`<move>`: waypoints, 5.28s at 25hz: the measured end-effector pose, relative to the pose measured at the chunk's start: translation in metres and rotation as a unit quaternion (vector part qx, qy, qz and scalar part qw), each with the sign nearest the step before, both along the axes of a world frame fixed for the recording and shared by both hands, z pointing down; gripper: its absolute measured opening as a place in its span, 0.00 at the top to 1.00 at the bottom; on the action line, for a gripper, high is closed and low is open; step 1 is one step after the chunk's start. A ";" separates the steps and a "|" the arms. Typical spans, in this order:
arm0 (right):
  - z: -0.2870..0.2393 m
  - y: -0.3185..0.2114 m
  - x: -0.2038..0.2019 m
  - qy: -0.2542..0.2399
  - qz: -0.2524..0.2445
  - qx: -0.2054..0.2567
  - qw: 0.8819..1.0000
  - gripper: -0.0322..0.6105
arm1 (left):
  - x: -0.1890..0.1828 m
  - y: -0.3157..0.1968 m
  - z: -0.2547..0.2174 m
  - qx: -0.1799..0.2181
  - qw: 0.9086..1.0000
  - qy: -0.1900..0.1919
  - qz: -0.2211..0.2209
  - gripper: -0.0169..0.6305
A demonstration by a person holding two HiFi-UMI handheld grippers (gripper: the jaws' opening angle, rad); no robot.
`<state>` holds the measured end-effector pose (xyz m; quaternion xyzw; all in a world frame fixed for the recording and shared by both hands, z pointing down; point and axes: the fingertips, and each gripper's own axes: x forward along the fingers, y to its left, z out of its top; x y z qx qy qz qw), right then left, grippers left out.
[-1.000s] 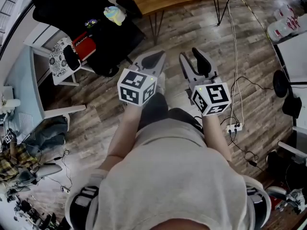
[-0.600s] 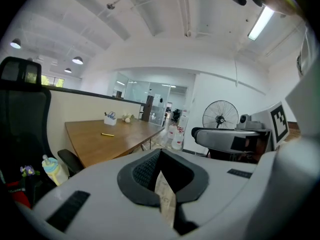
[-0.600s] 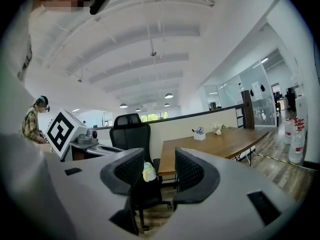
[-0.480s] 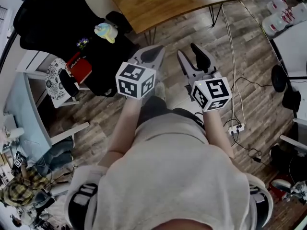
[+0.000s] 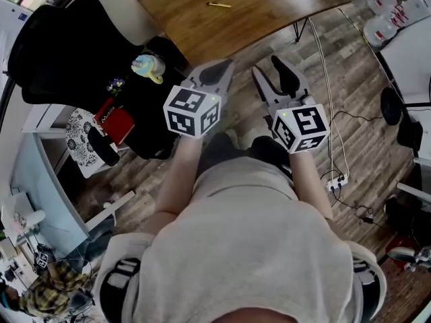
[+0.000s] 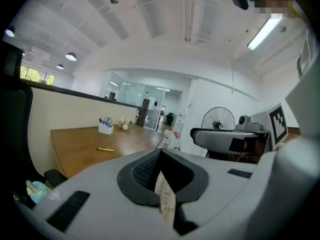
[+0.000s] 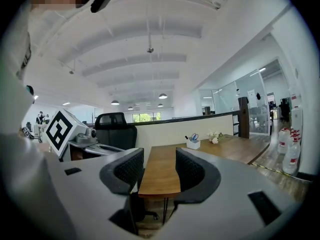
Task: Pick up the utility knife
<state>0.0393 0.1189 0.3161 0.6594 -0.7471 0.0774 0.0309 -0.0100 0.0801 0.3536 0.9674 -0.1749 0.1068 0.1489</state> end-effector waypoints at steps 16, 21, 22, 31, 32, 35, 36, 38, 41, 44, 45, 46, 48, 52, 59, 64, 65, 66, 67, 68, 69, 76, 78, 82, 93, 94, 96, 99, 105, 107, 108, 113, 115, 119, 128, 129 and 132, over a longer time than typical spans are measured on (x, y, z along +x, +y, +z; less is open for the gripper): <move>0.021 -0.117 -0.010 -0.004 -0.080 -0.014 0.997 0.64 | -0.019 -0.090 0.023 -0.020 0.997 -0.011 -0.072 0.95; 0.016 -0.172 0.003 -0.006 -0.123 -0.005 0.992 0.64 | -0.008 -0.137 0.019 -0.014 0.993 -0.016 -0.112 0.95; 0.017 -0.182 0.006 -0.003 -0.134 -0.006 0.991 0.64 | -0.003 -0.148 0.019 -0.014 0.993 -0.015 -0.120 0.95; 0.003 -0.266 0.052 0.019 -0.205 -0.003 0.978 0.64 | 0.045 -0.232 0.006 -0.004 0.984 -0.001 -0.179 0.95; 0.003 -0.275 0.057 0.020 -0.213 -0.004 0.977 0.64 | 0.051 -0.240 0.005 -0.002 0.983 -0.002 -0.184 0.95; 0.002 -0.301 0.068 0.024 -0.238 -0.006 0.971 0.64 | 0.064 -0.264 0.001 0.004 0.980 -0.001 -0.200 0.95; 0.002 -0.309 0.072 0.025 -0.246 -0.007 0.969 0.64 | 0.067 -0.271 0.001 0.006 0.978 0.000 -0.207 0.95; 0.006 -0.323 0.077 0.026 -0.264 -0.011 0.964 0.64 | 0.071 -0.284 0.001 0.006 0.975 0.001 -0.223 0.95; 0.016 -0.337 0.077 0.029 -0.295 -0.024 0.955 0.65 | 0.072 -0.298 0.005 0.003 0.969 0.001 -0.249 0.95; 0.022 -0.349 0.076 0.031 -0.314 -0.027 0.949 0.65 | 0.072 -0.306 0.009 -0.001 0.963 0.000 -0.270 0.95; 0.024 -0.352 0.076 0.031 -0.319 -0.028 0.947 0.65 | 0.071 -0.308 0.011 -0.003 0.961 -0.001 -0.276 0.95; 0.026 -0.355 0.075 0.031 -0.325 -0.031 0.945 0.65 | 0.070 -0.310 0.013 -0.006 0.959 -0.002 -0.282 0.95; 0.029 -0.360 0.071 0.031 -0.335 -0.036 0.941 0.65 | 0.067 -0.313 0.018 -0.013 0.956 -0.004 -0.293 0.95; 0.039 -0.366 0.067 0.029 -0.351 -0.050 0.934 0.65 | 0.062 -0.318 0.026 -0.024 0.951 -0.007 -0.307 0.95; 0.052 -0.379 0.062 0.019 -0.348 -0.067 0.935 0.66 | 0.056 -0.319 0.044 -0.049 0.949 -0.015 -0.310 0.95; 0.069 -0.384 0.059 0.017 -0.343 -0.092 0.934 0.66 | 0.051 -0.320 0.060 -0.071 0.951 -0.018 -0.300 0.95; 0.072 -0.385 0.058 0.017 -0.341 -0.097 0.935 0.66 | 0.050 -0.321 0.062 -0.075 0.952 -0.019 -0.296 0.95; 0.074 -0.386 0.058 0.016 -0.340 -0.101 0.935 0.66 | 0.050 -0.321 0.064 -0.078 0.953 -0.019 -0.293 0.95; 0.076 -0.387 0.057 0.016 -0.338 -0.105 0.935 0.66 | 0.049 -0.322 0.066 -0.081 0.954 -0.019 -0.289 0.95; 0.078 -0.389 0.057 0.016 -0.337 -0.109 0.935 0.66 | 0.049 -0.322 0.068 -0.083 0.955 -0.019 -0.285 0.95; 0.080 -0.390 0.056 0.015 -0.337 -0.113 0.935 0.66 | 0.048 -0.323 0.070 -0.086 0.956 -0.019 -0.281 0.95; 0.103 -0.383 0.053 0.014 -0.332 -0.152 0.931 0.70 | 0.049 -0.323 0.082 -0.106 0.961 -0.030 -0.254 0.95; 0.110 -0.380 0.052 0.016 -0.331 -0.164 0.929 0.70 | 0.048 -0.322 0.088 -0.113 0.961 -0.034 -0.248 0.95; 0.125 -0.376 0.055 0.021 -0.328 -0.183 0.926 0.72 | 0.051 -0.321 0.104 -0.130 0.961 -0.039 -0.239 0.95; 0.176 -0.385 0.063 0.061 -0.334 -0.236 0.910 0.74 | 0.059 -0.320 0.151 -0.159 0.960 -0.076 -0.216 0.95; 0.181 -0.387 0.064 0.066 -0.336 -0.241 0.908 0.75 | 0.060 -0.320 0.155 -0.161 0.960 -0.079 -0.213 0.95; 0.191 -0.392 0.064 0.075 -0.337 -0.248 0.905 0.75 | 0.060 -0.322 0.163 -0.165 0.960 -0.083 -0.208 0.95; 0.205 -0.397 0.064 0.087 -0.336 -0.258 0.902 0.75 | 0.061 -0.326 0.172 -0.169 0.960 -0.085 -0.207 0.95; 0.231 -0.402 0.063 0.108 -0.337 -0.281 0.892 0.75 | 0.056 -0.337 0.185 -0.178 0.956 -0.080 -0.217 0.95; 0.240 -0.405 0.062 0.119 -0.341 -0.289 0.887 0.75 | 0.054 -0.340 0.190 -0.182 0.955 -0.079 -0.220 0.95; 0.244 -0.406 0.062 0.124 -0.343 -0.291 0.884 0.75 | 0.053 -0.341 0.192 -0.184 0.954 -0.079 -0.221 0.95; 0.258 -0.412 0.063 0.146 -0.348 -0.301 0.876 0.76 | 0.054 -0.346 0.193 -0.181 0.956 -0.074 -0.218 0.95; 0.263 -0.414 0.064 0.152 -0.350 -0.305 0.872 0.76 | 0.056 -0.345 0.193 -0.179 0.957 -0.073 -0.216 0.95; 0.273 -0.414 0.061 0.169 -0.358 -0.317 0.862 0.76 | 0.055 -0.345 0.193 -0.181 0.957 -0.070 -0.217 0.95; 0.278 -0.410 0.055 0.196 -0.367 -0.318 0.852 0.84 | 0.052 -0.348 0.193 -0.179 0.957 -0.062 -0.221 0.95; 0.278 -0.410 0.054 0.198 -0.366 -0.317 0.852 0.84 | 0.052 -0.347 0.193 -0.179 0.957 -0.062 -0.220 0.95; 0.279 -0.410 0.053 0.203 -0.364 -0.315 0.853 0.84 | 0.052 -0.346 0.194 -0.179 0.958 -0.064 -0.216 0.95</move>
